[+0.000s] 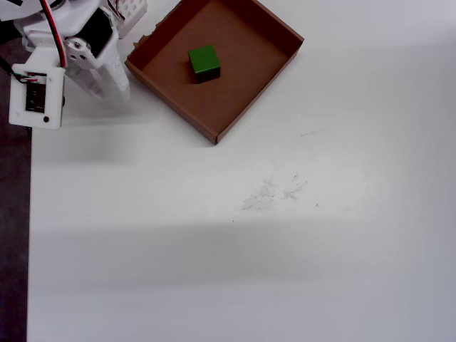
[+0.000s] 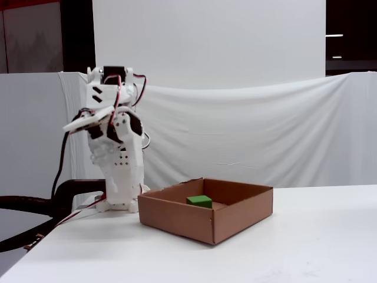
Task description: Grasp a green cube and put it in a box.
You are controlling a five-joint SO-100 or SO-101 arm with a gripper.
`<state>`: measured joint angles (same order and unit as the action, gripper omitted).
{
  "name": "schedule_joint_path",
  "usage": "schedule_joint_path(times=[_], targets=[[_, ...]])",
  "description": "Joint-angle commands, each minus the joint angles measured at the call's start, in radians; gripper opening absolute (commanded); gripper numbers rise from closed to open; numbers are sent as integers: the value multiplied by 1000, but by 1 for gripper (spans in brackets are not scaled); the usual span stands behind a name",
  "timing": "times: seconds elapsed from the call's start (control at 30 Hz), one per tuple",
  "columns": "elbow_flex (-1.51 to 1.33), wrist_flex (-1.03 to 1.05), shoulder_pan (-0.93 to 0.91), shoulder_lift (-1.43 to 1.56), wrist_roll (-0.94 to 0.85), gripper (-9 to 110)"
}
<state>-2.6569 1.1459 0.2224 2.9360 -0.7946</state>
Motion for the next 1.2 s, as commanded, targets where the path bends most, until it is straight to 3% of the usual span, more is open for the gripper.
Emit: schedule_joint_path(times=[0.0,0.37,1.17], targets=[[-38,-17,-38,69,-34,12],[-235,21,-84,244,-118,12],[-314,84,-81,245,-127,14]])
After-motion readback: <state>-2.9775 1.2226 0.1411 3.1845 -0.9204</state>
